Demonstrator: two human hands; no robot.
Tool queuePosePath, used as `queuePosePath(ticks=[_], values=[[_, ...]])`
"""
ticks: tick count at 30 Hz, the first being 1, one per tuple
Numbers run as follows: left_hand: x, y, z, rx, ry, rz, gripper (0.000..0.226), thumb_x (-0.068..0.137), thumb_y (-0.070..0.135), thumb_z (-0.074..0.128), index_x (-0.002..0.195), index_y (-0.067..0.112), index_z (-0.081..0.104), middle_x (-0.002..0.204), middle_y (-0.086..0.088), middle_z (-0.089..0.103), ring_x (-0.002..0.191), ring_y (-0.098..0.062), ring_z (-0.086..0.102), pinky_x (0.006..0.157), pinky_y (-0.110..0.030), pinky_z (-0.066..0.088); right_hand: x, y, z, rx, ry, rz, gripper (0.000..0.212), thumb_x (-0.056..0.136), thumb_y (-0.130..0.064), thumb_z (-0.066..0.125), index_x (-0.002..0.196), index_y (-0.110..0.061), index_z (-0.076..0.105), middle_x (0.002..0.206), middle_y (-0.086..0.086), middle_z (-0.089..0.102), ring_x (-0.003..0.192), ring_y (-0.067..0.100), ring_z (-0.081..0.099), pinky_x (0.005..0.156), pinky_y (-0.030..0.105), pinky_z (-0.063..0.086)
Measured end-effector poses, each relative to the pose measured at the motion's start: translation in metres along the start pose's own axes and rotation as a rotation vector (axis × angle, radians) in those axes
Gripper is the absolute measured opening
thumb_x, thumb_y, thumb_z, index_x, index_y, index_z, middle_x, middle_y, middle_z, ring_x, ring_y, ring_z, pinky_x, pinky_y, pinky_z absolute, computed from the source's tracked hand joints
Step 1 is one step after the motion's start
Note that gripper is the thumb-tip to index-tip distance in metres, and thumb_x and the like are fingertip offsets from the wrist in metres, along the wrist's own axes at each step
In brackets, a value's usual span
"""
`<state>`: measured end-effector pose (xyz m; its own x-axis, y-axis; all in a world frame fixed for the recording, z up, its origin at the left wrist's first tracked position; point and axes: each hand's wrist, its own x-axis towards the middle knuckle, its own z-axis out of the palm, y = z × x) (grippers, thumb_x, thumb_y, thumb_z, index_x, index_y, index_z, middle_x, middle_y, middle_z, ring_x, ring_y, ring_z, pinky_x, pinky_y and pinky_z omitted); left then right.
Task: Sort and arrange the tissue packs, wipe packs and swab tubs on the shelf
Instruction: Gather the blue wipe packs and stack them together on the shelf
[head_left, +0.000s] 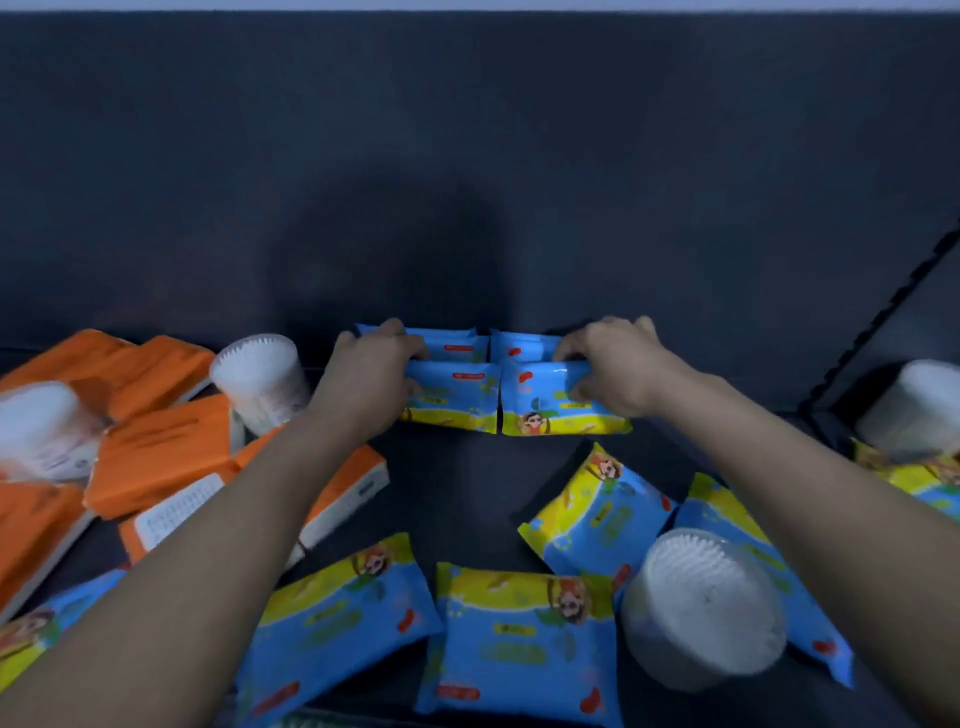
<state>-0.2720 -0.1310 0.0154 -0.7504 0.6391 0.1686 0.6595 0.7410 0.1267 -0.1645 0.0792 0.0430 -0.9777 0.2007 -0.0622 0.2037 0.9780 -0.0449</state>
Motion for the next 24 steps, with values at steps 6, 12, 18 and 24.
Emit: queuePosePath(ticks=[6, 12, 18, 24], values=[[0.014, -0.018, 0.005, 0.002, 0.017, 0.025, 0.034, 0.081, 0.017, 0.063, 0.114, 0.014, 0.057, 0.114, -0.01, 0.056, 0.107, -0.03, 0.046, 0.088, -0.037, 0.033, 0.012, -0.009, 0.006, 0.078, -0.055, 0.065, 0.035, 0.078, -0.015, 0.068, 0.111, -0.027, 0.063, 0.114, 0.006, 0.06, 0.105, 0.027, 0.055, 0.085, 0.032, 0.045], [0.019, -0.022, 0.009, -0.111, 0.076, 0.028, 0.03, 0.075, 0.01, 0.068, 0.102, 0.005, 0.056, 0.107, -0.015, 0.049, 0.1, -0.034, 0.048, 0.087, -0.042, 0.04, 0.014, -0.013, 0.005, 0.039, -0.027, 0.09, 0.027, 0.082, -0.014, 0.063, 0.107, -0.021, 0.057, 0.107, 0.008, 0.059, 0.097, 0.03, 0.056, 0.078, 0.038, 0.05], [0.02, -0.018, 0.01, -0.106, 0.088, 0.041, 0.031, 0.076, 0.008, 0.066, 0.105, 0.005, 0.055, 0.107, -0.014, 0.05, 0.104, -0.032, 0.04, 0.089, -0.04, 0.037, 0.013, -0.013, 0.004, -0.003, 0.026, 0.024, 0.025, 0.083, 0.001, 0.053, 0.104, -0.011, 0.048, 0.108, 0.009, 0.046, 0.099, 0.029, 0.05, 0.077, 0.038, 0.047], [0.012, -0.017, 0.006, -0.124, 0.119, 0.042, 0.038, 0.076, 0.006, 0.067, 0.112, 0.004, 0.055, 0.111, -0.016, 0.051, 0.103, -0.033, 0.044, 0.088, -0.041, 0.039, 0.008, -0.009, -0.001, -0.038, 0.009, -0.007, 0.029, 0.087, -0.005, 0.051, 0.114, -0.014, 0.052, 0.114, 0.006, 0.051, 0.102, 0.029, 0.053, 0.084, 0.041, 0.049]])
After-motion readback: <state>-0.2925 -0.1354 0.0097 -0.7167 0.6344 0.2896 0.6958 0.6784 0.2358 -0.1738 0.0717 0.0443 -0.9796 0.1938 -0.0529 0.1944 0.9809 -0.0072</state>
